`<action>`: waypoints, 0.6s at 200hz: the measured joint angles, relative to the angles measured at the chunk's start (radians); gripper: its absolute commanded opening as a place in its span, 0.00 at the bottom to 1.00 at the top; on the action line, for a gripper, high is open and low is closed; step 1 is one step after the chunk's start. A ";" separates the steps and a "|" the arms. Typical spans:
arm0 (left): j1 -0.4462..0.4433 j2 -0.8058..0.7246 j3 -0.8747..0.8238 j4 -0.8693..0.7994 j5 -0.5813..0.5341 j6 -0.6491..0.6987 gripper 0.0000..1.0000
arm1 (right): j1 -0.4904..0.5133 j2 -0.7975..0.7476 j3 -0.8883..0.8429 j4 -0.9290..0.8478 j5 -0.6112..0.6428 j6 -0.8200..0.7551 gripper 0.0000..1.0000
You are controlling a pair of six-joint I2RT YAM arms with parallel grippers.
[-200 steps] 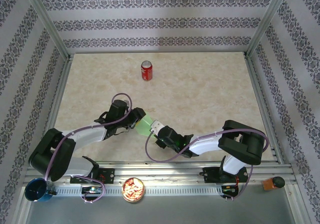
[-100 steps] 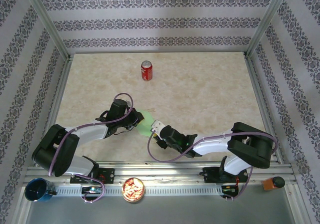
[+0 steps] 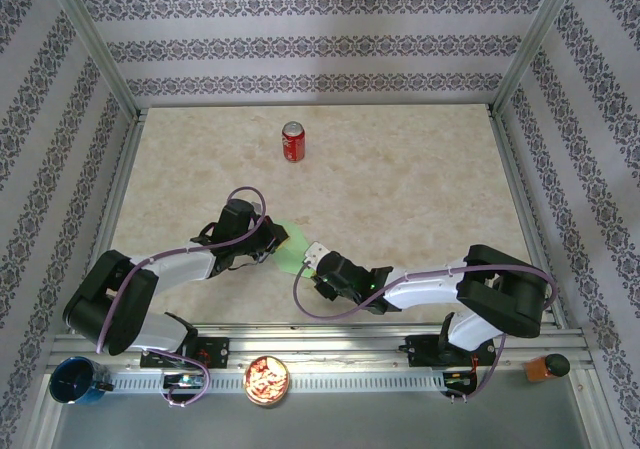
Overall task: Fold a paper plane with a square sheet of paper (pick it up from the middle)
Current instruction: Fourth fold the wing at the center of the table.
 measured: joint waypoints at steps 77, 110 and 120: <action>0.000 0.000 0.000 0.000 0.000 0.000 0.05 | 0.000 0.000 0.012 -0.005 0.000 0.030 0.33; 0.000 0.000 0.000 0.000 0.000 0.000 0.05 | 0.000 0.000 0.026 -0.005 0.000 0.034 0.33; 0.000 0.000 0.000 0.000 0.000 0.000 0.05 | 0.000 0.002 0.029 -0.005 0.000 0.034 0.33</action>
